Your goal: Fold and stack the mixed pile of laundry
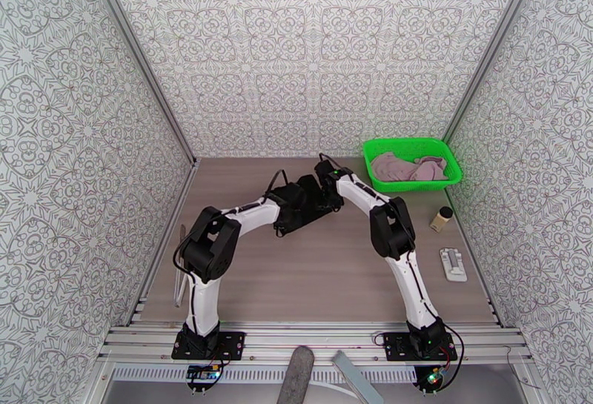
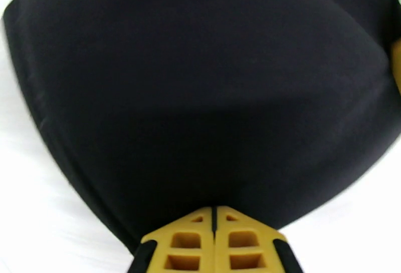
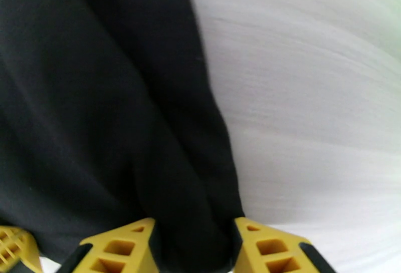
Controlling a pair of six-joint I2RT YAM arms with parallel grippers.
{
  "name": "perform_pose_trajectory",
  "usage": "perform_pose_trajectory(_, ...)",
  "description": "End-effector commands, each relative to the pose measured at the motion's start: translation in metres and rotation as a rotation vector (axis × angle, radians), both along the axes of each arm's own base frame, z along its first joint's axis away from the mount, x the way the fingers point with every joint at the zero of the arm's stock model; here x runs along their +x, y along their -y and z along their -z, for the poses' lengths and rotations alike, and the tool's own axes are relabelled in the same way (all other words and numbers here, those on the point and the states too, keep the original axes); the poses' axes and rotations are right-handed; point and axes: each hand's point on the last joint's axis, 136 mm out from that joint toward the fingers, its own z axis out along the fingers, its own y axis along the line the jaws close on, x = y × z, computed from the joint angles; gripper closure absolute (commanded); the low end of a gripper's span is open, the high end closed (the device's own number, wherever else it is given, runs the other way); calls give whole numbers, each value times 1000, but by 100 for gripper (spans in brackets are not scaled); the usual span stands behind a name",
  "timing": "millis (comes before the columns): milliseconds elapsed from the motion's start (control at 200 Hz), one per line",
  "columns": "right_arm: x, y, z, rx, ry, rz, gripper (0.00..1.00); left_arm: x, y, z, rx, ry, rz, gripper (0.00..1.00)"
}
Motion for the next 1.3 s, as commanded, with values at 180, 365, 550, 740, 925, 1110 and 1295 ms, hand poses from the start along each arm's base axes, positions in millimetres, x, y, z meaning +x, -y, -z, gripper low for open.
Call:
perform_pose_trajectory(180,0,-40,30,172,-73,112,60,25,-98,20,140,-71,-120,99)
perform_pose_trajectory(365,22,-60,35,240,-55,180,62,56,-119,28,117,-76,-134,99)
perform_pose_trajectory(550,42,-84,36,335,-39,206,62,82,-136,43,116,-111,-147,99)
perform_pose_trajectory(740,57,-101,40,405,-31,221,62,103,-141,38,61,-102,-177,98)
perform_pose_trajectory(925,64,-105,39,441,-17,233,61,117,-143,36,39,-95,-197,98)
perform_pose_trajectory(1110,66,-109,17,457,26,159,51,132,-150,18,30,-46,-220,97)
perform_pose_trajectory(1295,78,-80,-70,437,222,76,36,147,-151,-29,-19,61,-220,88)
